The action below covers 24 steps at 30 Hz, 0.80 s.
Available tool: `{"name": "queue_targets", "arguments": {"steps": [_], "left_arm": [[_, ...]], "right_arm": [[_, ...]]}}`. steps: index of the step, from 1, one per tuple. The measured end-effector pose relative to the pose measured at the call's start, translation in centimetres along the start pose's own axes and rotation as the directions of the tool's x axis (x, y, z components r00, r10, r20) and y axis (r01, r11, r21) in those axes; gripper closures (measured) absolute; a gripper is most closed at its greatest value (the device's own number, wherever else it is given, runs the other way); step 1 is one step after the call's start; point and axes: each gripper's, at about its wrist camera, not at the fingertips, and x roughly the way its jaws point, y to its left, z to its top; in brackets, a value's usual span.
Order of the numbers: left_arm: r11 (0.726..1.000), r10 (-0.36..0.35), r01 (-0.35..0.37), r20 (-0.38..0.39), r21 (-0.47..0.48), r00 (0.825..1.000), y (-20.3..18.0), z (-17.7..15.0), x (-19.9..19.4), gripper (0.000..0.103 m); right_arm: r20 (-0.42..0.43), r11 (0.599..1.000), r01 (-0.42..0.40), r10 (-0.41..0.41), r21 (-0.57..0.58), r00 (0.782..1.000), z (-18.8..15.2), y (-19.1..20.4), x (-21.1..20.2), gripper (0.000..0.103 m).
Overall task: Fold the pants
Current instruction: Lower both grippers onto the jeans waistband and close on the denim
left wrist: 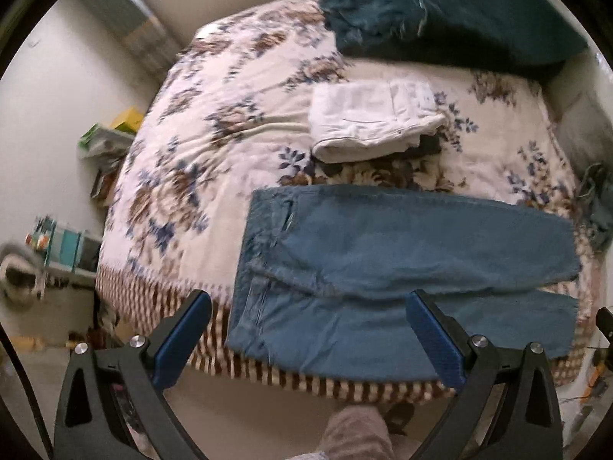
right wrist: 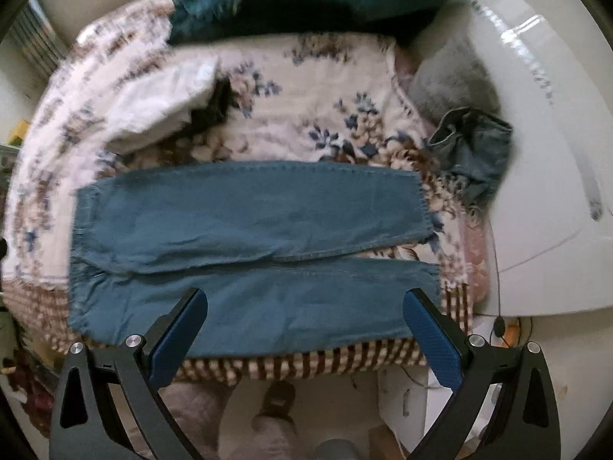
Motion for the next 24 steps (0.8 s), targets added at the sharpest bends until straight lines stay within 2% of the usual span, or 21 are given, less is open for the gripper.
{"name": "queue_targets", "arguments": {"steps": [3, 6, 10, 13, 16, 18, 19, 20, 22, 24], "left_arm": [[0.997, 0.015, -0.013, -0.032, 0.074, 0.999, -2.7, 4.2, 6.5, 0.000], [0.982, 0.023, -0.015, -0.042, 0.187, 0.999, -6.6, 7.5, 13.3, 0.000], [0.936, 0.056, -0.023, -0.083, 0.352, 0.995, -11.6, 9.9, 22.9, 0.000], [0.887, 0.094, -0.051, -0.069, 0.460, 0.993, -14.8, 10.9, 28.7, 0.000], [0.835, 0.080, -0.022, -0.082, 0.550, 0.993, -17.1, 11.1, 31.8, 0.000], [0.778, 0.079, 0.007, -0.109, 0.629, 0.991, -18.6, 10.6, 33.5, 0.000], [0.761, 0.081, 0.011, -0.111, 0.649, 0.991, -18.9, 10.5, 33.9, 0.000], [0.753, 0.068, 0.024, -0.114, 0.657, 0.991, -19.0, 10.6, 34.2, 0.000], [0.759, 0.028, 0.072, -0.144, 0.648, 0.989, -18.5, 11.1, 34.3, 0.000], [0.758, -0.023, 0.139, -0.188, 0.638, 0.982, -17.8, 11.8, 34.5, 0.000]], "right_arm": [[-0.069, 0.995, 0.059, -0.064, -0.075, 0.996, 4.5, 2.3, 8.0, 0.000], [-0.094, 0.977, 0.087, -0.107, -0.193, 0.990, 7.9, 4.9, 14.7, 0.000], [-0.148, 0.941, 0.116, -0.170, -0.319, 0.974, 12.2, 7.5, 24.6, 0.000], [-0.226, 0.904, 0.110, -0.219, -0.414, 0.949, 15.2, 8.3, 32.4, 0.000], [-0.288, 0.866, 0.072, -0.241, -0.495, 0.927, 16.4, 8.6, 37.6, 0.000], [-0.324, 0.847, 0.020, -0.225, -0.532, 0.919, 16.6, 9.0, 39.9, 0.000], [-0.359, 0.842, -0.022, -0.205, -0.539, 0.910, 16.9, 9.0, 41.1, 0.000], [-0.382, 0.842, -0.050, -0.190, -0.538, 0.904, 17.1, 8.9, 41.9, 0.000], [-0.404, 0.832, -0.098, -0.159, -0.546, 0.901, 17.7, 8.9, 42.9, 0.000], [-0.399, 0.817, -0.119, -0.143, -0.564, 0.905, 17.9, 8.9, 42.9, 0.001]]}}
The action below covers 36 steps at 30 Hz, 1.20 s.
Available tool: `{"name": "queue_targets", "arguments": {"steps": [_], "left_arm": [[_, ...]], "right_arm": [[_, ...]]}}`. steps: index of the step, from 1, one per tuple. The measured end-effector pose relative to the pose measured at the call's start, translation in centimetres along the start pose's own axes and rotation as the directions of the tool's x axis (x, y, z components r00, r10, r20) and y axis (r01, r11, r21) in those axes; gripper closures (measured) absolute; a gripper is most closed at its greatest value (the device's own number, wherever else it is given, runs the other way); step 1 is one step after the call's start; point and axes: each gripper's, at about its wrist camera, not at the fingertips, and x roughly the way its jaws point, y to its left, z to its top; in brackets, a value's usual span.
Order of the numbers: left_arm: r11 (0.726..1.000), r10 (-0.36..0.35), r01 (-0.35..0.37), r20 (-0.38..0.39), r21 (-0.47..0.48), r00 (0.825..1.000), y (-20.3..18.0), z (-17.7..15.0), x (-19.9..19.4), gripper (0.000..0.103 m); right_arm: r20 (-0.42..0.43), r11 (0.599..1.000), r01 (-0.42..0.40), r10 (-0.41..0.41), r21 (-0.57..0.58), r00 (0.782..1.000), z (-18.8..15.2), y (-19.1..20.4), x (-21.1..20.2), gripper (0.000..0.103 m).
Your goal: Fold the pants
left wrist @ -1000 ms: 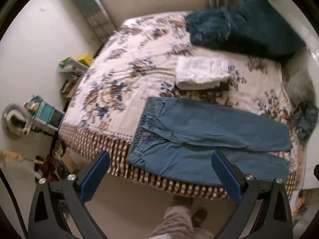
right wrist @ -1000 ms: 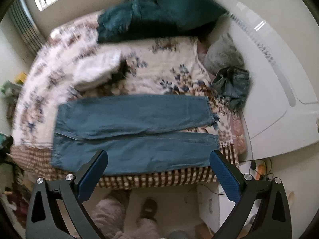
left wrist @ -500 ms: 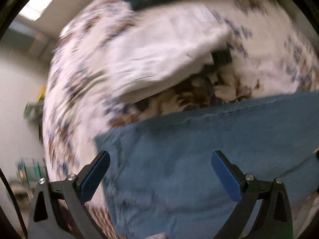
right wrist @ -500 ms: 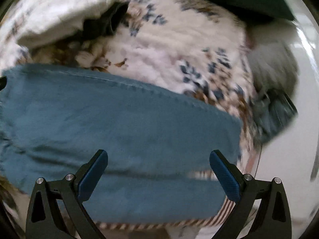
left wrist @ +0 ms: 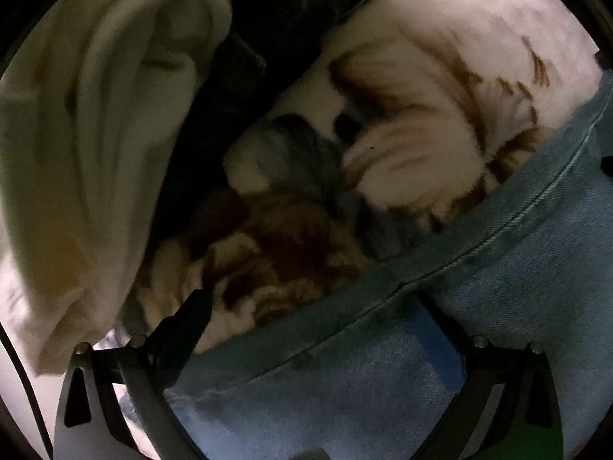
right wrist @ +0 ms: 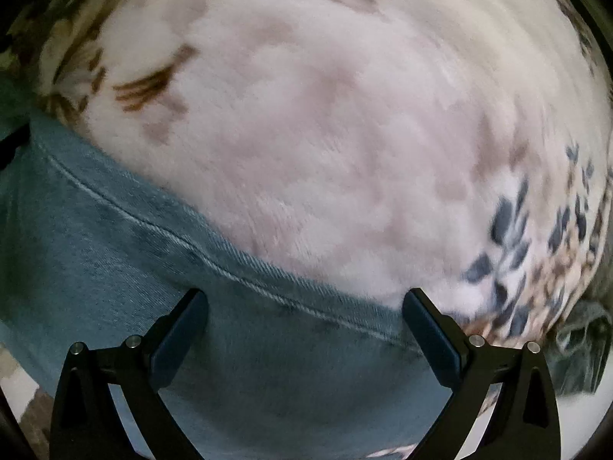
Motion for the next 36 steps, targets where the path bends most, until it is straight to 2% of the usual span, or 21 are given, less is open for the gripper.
{"name": "queue_targets", "arguments": {"steps": [1, 2, 3, 4, 5, 6, 7, 9, 10, 13, 17, 18, 22, 24, 26, 28, 29, 30, 31, 32, 36], "left_arm": [[1.000, -0.027, 0.026, 0.010, 0.014, 1.000, 0.4, 0.0, -0.2, 0.002], [0.998, -0.053, 0.052, 0.026, 0.034, 0.998, 0.6, 0.0, -0.5, 0.010], [0.995, -0.091, 0.090, 0.030, 0.040, 0.995, 0.7, -0.1, -0.8, 0.017], [0.991, -0.129, 0.128, 0.027, 0.037, 0.991, 0.8, -0.1, -1.0, 0.033], [0.987, -0.158, 0.157, 0.020, 0.027, 0.987, 0.9, -0.1, -1.4, 0.043], [0.985, -0.171, 0.171, 0.015, 0.030, 0.985, 0.9, 0.0, -1.8, 0.049], [0.982, -0.185, 0.185, 0.014, 0.042, 0.983, 0.8, 0.1, -2.4, 0.062], [0.984, -0.169, 0.168, 0.020, 0.058, 0.985, -0.1, 0.2, -3.4, 0.073], [0.986, -0.158, 0.156, 0.026, 0.059, 0.987, -0.3, 0.2, -4.0, 0.081], [0.990, -0.138, 0.138, 0.057, 0.004, 0.989, 0.1, 0.1, -5.7, 0.092], [0.981, -0.134, 0.152, 0.149, -0.120, 0.980, 2.1, -2.2, -9.9, 0.098], [0.979, -0.133, 0.155, 0.162, -0.135, 0.978, 2.7, -4.0, -11.4, 0.099], [0.980, -0.051, 0.093, 0.222, -0.179, 0.974, 3.2, -6.8, -15.9, 0.099], [0.959, -0.062, 0.120, 0.221, -0.256, 0.973, 3.5, -8.7, -17.8, 0.099], [0.917, -0.090, 0.168, 0.221, -0.362, 0.971, 3.6, -11.5, -19.9, 0.100], [0.867, -0.126, 0.216, 0.221, -0.449, 0.967, -2.2, -16.2, -18.2, 0.100], [0.836, -0.150, 0.241, 0.218, -0.492, 0.964, -3.3, -18.3, -18.1, 0.100], [0.816, -0.172, 0.260, 0.213, -0.517, 0.962, -4.9, -20.1, -17.4, 0.100], [0.803, -0.176, 0.258, 0.200, -0.537, 0.964, -6.1, -20.9, -16.8, 0.100], [0.785, -0.182, 0.255, 0.184, -0.564, 0.966, -7.1, -22.4, -16.4, 0.100], [0.721, -0.262, 0.252, 0.082, -0.645, 0.961, -12.2, -27.7, -13.0, 0.100]], "right_arm": [[0.015, 1.000, -0.006, 0.006, -0.014, 1.000, 0.0, 0.0, -0.1, 0.006], [0.027, 1.000, -0.017, 0.017, -0.016, 0.999, 0.0, 0.1, -0.3, 0.010], [0.038, 0.999, -0.033, 0.033, -0.012, 0.999, -0.2, 0.1, -0.4, 0.020], [0.051, 0.999, -0.053, 0.054, -0.009, 0.997, -0.4, 0.2, -0.6, 0.032], [0.067, 0.997, -0.071, 0.071, -0.005, 0.995, -0.7, 0.3, -1.0, 0.038], [0.085, 0.997, -0.082, 0.082, -0.005, 0.993, -1.0, 0.4, -1.2, 0.051], [0.106, 0.996, -0.089, 0.088, 0.000, 0.991, -1.3, 0.3, -1.6, 0.067], [0.126, 0.993, -0.112, 0.106, 0.040, 0.986, -2.0, -0.1, -2.1, 0.086], [0.136, 0.991, -0.121, 0.112, 0.057, 0.984, -2.4, -0.3, -2.3, 0.089], [0.181, 0.989, -0.119, 0.102, 0.083, 0.978, -3.6, -0.8, -3.5, 0.093], [0.234, 0.984, -0.120, 0.087, 0.129, 0.968, -6.2, -1.6, -5.5, 0.095], [0.246, 0.982, -0.125, 0.087, 0.142, 0.965, -6.9, -1.6, -6.0, 0.095], [0.313, 0.960, -0.195, 0.126, 0.202, 0.941, -11.2, -2.0, -8.3, 0.095], [0.338, 0.948, -0.227, 0.143, 0.222, 0.930, -13.7, -1.4, -9.0, 0.095], [0.350, 0.937, -0.258, 0.166, 0.234, 0.922, -16.4, -0.7, -9.9, 0.095], [0.358, 0.934, -0.272, 0.177, 0.234, 0.917, -19.6, 0.6, -10.8, 0.095], [0.354, 0.934, -0.271, 0.179, 0.231, 0.918, -21.4, 2.1, -11.1, 0.096], [0.350, 0.936, -0.266, 0.175, 0.232, 0.920, -22.3, 5.4, -11.1, 0.096], [0.338, 0.935, -0.271, 0.185, 0.230, 0.923, -24.1, 6.2, -10.9, 0.096], [0.327, 0.937, -0.268, 0.186, 0.226, 0.927, -23.4, 8.3, -9.6, 0.096], [0.242, 0.962, -0.210, 0.166, 0.172, 0.956, -26.2, 12.5, -6.1, 0.096]]}}
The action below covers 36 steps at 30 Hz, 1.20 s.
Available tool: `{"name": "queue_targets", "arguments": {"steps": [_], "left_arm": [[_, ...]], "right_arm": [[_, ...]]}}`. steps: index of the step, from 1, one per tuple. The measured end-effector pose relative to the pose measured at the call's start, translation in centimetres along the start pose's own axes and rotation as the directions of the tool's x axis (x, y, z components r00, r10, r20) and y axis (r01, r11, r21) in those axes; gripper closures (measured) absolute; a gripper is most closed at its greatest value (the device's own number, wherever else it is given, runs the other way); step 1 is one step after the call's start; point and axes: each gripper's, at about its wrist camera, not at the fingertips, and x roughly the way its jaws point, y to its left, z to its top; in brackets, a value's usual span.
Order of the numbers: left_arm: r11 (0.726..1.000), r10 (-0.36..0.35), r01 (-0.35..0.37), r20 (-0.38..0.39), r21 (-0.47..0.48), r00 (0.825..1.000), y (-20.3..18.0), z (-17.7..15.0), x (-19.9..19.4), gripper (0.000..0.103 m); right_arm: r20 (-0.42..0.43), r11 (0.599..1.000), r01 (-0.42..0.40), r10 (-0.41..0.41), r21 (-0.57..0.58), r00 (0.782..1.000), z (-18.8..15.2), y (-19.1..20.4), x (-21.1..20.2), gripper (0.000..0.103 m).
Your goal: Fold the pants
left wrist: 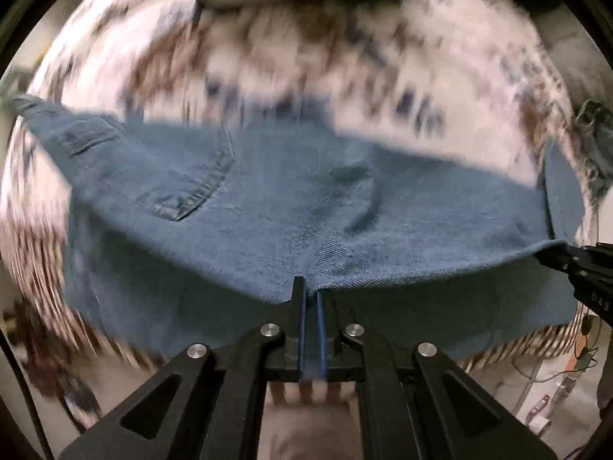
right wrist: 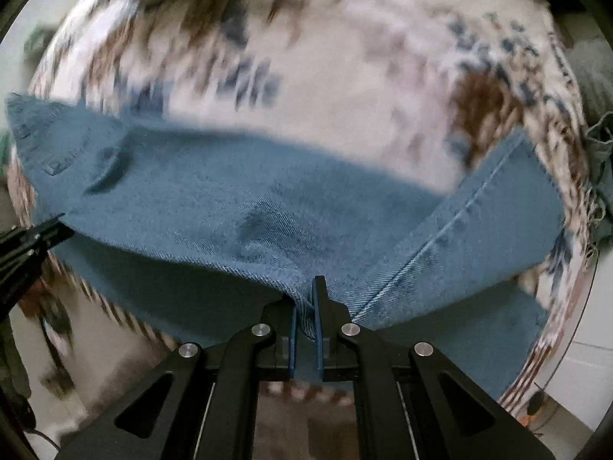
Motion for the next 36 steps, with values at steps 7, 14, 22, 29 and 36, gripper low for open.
{"name": "queue_targets", "arguments": {"steps": [7, 14, 22, 29, 36], "left_arm": [[0.997, -0.018, 0.005, -0.161, -0.082, 0.987, 0.6, -2.1, 8.1, 0.099], [0.984, -0.025, -0.003, -0.156, -0.177, 0.987, 2.0, -2.1, 3.2, 0.046], [0.978, 0.127, -0.140, -0.093, -0.152, 0.988, -0.2, -0.5, 0.0, 0.013], [0.983, 0.180, -0.179, 0.010, -0.042, 0.984, -6.9, 6.2, 1.5, 0.013], [0.985, 0.126, -0.131, 0.054, 0.113, 0.991, -12.2, 8.1, 0.7, 0.013]], "right_arm": [[-0.102, 0.991, 0.065, -0.077, -0.116, 0.992, -4.1, 2.5, 6.8, 0.095], [-0.153, 0.987, -0.152, 0.159, 0.057, 0.975, -4.7, 0.0, 4.3, 0.019], [0.014, 0.827, -0.115, 0.129, 0.551, 0.992, -6.2, -12.8, -1.4, 0.018], [-0.008, 0.674, 0.030, -0.036, 0.738, 0.999, -0.9, -21.7, 2.9, 0.021], [0.079, 0.675, 0.045, -0.152, 0.736, 0.985, -6.3, -20.8, 0.6, 0.093]]}}
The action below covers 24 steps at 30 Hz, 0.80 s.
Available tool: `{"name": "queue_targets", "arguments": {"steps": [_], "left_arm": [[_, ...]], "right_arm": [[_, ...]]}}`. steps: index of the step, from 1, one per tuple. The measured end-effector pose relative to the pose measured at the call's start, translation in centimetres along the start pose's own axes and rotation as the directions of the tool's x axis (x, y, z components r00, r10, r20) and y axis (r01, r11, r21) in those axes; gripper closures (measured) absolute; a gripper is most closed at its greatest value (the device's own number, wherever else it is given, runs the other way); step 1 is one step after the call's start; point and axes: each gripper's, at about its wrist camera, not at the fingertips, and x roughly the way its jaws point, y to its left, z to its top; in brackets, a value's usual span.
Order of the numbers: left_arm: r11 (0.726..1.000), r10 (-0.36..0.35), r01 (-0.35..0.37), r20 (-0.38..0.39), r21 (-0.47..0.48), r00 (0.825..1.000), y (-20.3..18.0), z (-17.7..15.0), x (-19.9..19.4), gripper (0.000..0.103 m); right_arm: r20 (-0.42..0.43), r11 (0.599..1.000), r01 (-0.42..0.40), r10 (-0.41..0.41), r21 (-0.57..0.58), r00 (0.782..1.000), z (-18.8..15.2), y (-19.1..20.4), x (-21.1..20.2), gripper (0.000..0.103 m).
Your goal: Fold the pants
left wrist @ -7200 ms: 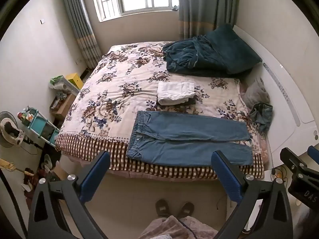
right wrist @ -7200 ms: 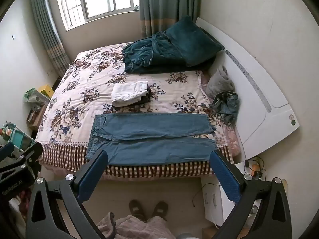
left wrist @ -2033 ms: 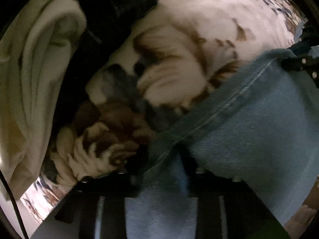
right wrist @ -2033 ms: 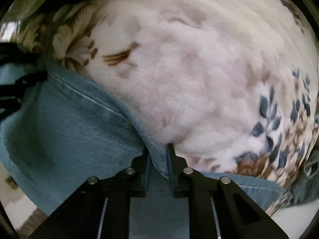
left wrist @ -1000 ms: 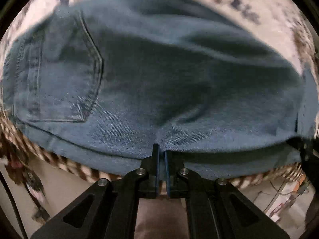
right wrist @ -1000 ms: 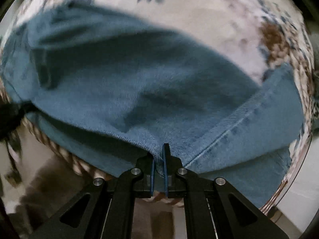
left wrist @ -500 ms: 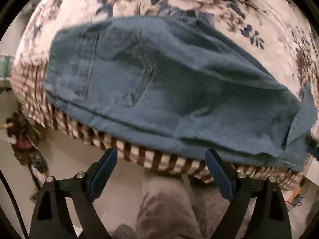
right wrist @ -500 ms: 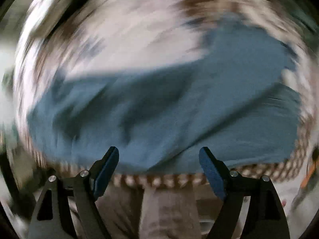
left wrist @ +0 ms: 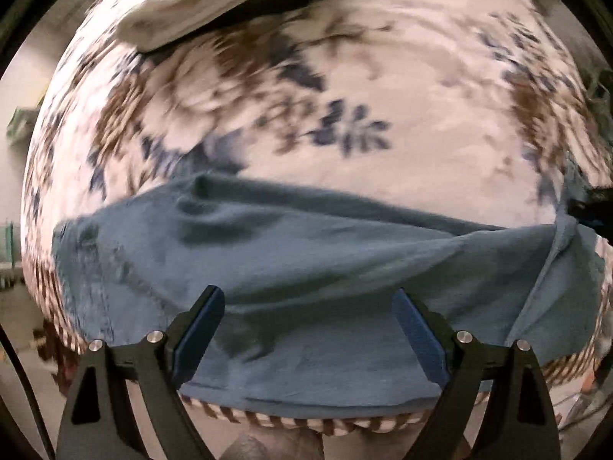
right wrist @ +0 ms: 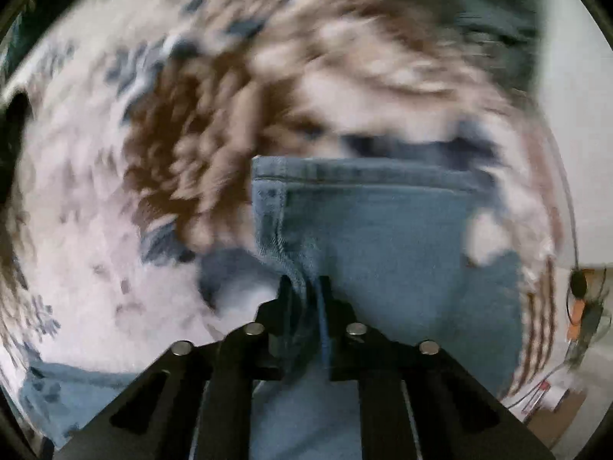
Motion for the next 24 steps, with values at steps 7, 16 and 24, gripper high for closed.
{"name": "queue_targets", "arguments": {"steps": [7, 16, 24], "left_arm": [[0.999, -0.028, 0.030, -0.038, 0.038, 0.999, -2.9, -0.8, 0.1, 0.013], [0.994, -0.019, 0.026, -0.068, 0.104, 0.998, -5.7, -1.7, 0.9, 0.013], [0.999, -0.028, 0.026, -0.075, -0.023, 0.997, -0.8, -3.1, 0.6, 0.013]], "right_arm": [[-0.111, 0.950, 0.000, 0.036, 0.311, 0.993, -8.9, -15.8, -2.5, 0.097], [-0.138, 0.828, -0.126, 0.237, 0.547, 0.962, -15.3, -24.8, -0.2, 0.069], [-0.150, 0.887, -0.183, 0.267, 0.424, 0.952, -14.3, -19.9, -3.5, 0.055]]}}
